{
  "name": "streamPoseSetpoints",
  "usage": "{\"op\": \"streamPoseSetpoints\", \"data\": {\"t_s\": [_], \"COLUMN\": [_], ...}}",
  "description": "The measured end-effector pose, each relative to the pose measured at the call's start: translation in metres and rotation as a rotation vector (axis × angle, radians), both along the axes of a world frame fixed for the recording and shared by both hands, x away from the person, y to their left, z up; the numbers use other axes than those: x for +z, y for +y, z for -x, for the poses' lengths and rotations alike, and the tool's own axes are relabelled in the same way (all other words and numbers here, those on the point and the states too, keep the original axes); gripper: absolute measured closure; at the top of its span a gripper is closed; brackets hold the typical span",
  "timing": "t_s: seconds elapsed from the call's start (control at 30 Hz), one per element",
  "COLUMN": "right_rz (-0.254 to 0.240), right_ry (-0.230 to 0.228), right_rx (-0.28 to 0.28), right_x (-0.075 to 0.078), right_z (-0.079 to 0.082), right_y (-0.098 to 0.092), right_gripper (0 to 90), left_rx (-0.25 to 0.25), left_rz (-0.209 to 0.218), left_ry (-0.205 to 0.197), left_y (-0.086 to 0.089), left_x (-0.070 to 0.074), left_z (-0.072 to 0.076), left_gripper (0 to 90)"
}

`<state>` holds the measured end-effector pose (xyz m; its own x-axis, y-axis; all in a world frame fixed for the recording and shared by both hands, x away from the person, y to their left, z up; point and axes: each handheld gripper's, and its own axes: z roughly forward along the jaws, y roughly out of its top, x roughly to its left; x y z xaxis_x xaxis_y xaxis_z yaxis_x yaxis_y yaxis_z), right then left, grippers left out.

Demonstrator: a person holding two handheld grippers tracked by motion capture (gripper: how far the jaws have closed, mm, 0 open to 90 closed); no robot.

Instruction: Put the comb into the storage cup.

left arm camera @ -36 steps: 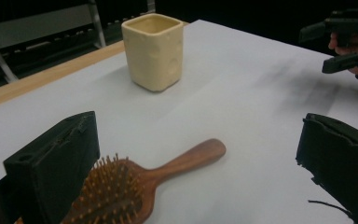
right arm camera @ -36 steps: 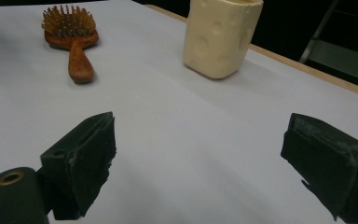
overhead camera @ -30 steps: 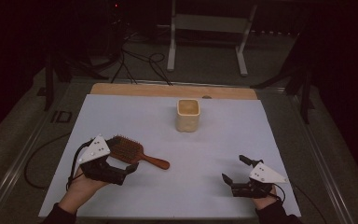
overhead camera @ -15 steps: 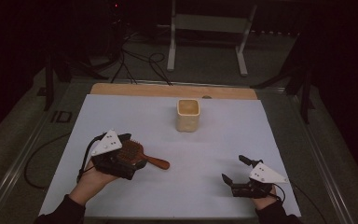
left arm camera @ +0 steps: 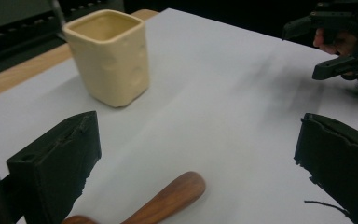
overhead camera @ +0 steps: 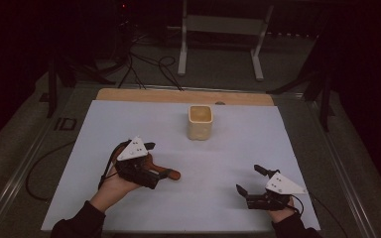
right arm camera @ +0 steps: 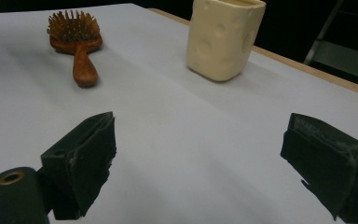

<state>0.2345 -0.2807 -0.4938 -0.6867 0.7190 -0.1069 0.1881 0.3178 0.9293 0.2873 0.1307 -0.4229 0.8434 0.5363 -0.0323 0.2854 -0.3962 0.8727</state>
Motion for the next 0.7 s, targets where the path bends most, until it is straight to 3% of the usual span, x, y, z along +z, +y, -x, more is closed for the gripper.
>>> {"op": "streamPoseSetpoints", "data": {"t_s": [0.23,0.4,0.5,0.7], "right_rz": [-0.003,-0.003,-0.008,-0.007], "right_ry": [0.002,0.001,0.002,0.002], "right_rx": [0.004,0.007,0.008,0.012], "right_x": [0.000,0.000,0.000,0.000], "right_z": [0.000,0.000,0.000,0.000], "right_y": [0.000,0.000,0.000,0.001], "right_gripper": [9.5,9.5,9.5,9.5], "left_rx": [-0.045,-0.044,-0.040,-0.008], "left_rz": [0.001,-0.004,0.007,-0.001], "left_ry": [0.035,0.046,0.054,0.073], "left_y": [-0.018,-0.026,-0.028,-0.030], "left_x": [-0.013,-0.022,-0.032,-0.042], "left_z": [-0.008,-0.013,-0.017,-0.022], "left_gripper": [3.7,5.9,15.4,24.4]}}
